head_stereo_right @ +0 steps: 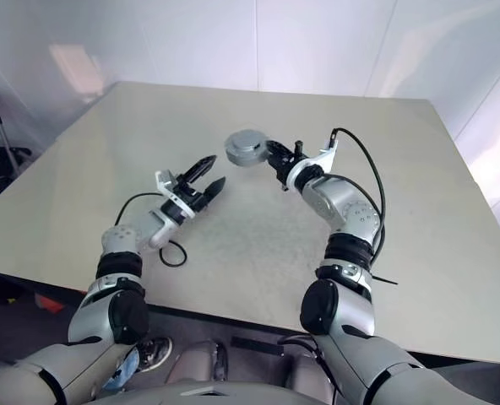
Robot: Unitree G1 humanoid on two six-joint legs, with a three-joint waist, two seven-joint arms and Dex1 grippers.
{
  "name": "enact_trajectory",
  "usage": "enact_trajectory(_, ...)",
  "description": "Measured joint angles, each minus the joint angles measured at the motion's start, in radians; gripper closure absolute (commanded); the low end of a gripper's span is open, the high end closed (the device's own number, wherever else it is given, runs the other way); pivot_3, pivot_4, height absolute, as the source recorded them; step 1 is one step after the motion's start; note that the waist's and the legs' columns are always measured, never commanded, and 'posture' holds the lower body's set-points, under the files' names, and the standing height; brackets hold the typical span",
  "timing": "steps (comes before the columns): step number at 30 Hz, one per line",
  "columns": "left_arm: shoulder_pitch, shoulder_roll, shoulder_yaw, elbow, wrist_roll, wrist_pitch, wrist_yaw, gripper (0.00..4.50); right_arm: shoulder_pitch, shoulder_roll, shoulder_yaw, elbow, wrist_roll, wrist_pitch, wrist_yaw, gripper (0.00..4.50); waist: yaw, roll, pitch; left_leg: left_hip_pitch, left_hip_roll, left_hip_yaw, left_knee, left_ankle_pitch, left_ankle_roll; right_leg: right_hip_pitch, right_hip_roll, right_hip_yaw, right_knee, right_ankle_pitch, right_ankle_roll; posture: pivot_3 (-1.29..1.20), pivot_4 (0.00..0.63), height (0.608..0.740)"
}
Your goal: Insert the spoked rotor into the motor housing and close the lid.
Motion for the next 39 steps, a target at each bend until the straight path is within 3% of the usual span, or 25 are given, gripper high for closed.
enact_trajectory(12,-0.086,-0.016,-0.006,0.085,0.0,-0.04,-0.022,0.03,0.067,0.011,0.088,-0.039,0.035,0.05,-0.015,3.41,0.002,0.0,0.0,0.0,0.0,-0.001,0.0,0.0,0.0,0.0,0.0,0.0,0.0,0.001,0.002,0.0,0.0,0.74)
enact_trajectory(15,-0.087,-0.014,-0.016,0.108,0.03,-0.097,-0.02,0.67,0.07,0.004,0.097,-0.039,0.035,0.049,-0.015,3.41,0.002,0.0,0.0,0.0,-0.001,-0.001,0.0,0.0,-0.001,0.0,0.0,0.0,0.0,0.001,0.002,0.0,0.0,0.74)
enact_trajectory(20,-0.087,-0.016,-0.014,0.12,0.039,-0.127,-0.019,2.24,0.07,-0.014,0.103,-0.04,0.036,0.045,-0.011,3.41,0.004,0.0,0.0,0.0,-0.001,-0.001,0.0,0.0,-0.001,0.001,0.0,0.0,0.0,0.002,0.003,0.0,0.0,0.74)
enact_trajectory(27,-0.087,-0.011,-0.015,0.128,0.042,-0.122,-0.018,2.24,0.07,-0.026,0.132,-0.04,0.019,0.029,0.005,3.41,0.004,0.0,0.0,0.0,-0.001,-0.001,0.001,0.0,-0.001,0.001,0.0,0.0,0.0,0.002,0.003,0.0,0.0,0.74)
enact_trajectory(34,-0.082,-0.007,-0.052,0.134,0.102,-0.184,-0.013,2.24,0.074,-0.047,0.188,-0.086,-0.101,-0.082,0.085,1.02,0.007,-0.001,0.0,-0.001,-0.002,-0.002,0.001,0.0,-0.001,0.001,-0.001,0.0,0.0,0.002,0.004,0.0,0.0,0.74)
enact_trajectory(39,-0.069,-0.009,-0.055,0.151,0.154,-0.307,0.014,2.24,0.073,-0.059,0.194,-0.094,-0.195,-0.194,0.105,1.02,0.005,-0.001,0.001,-0.001,-0.002,-0.002,0.002,0.0,-0.001,0.001,0.0,0.0,0.0,0.002,0.004,0.0,0.0,0.74)
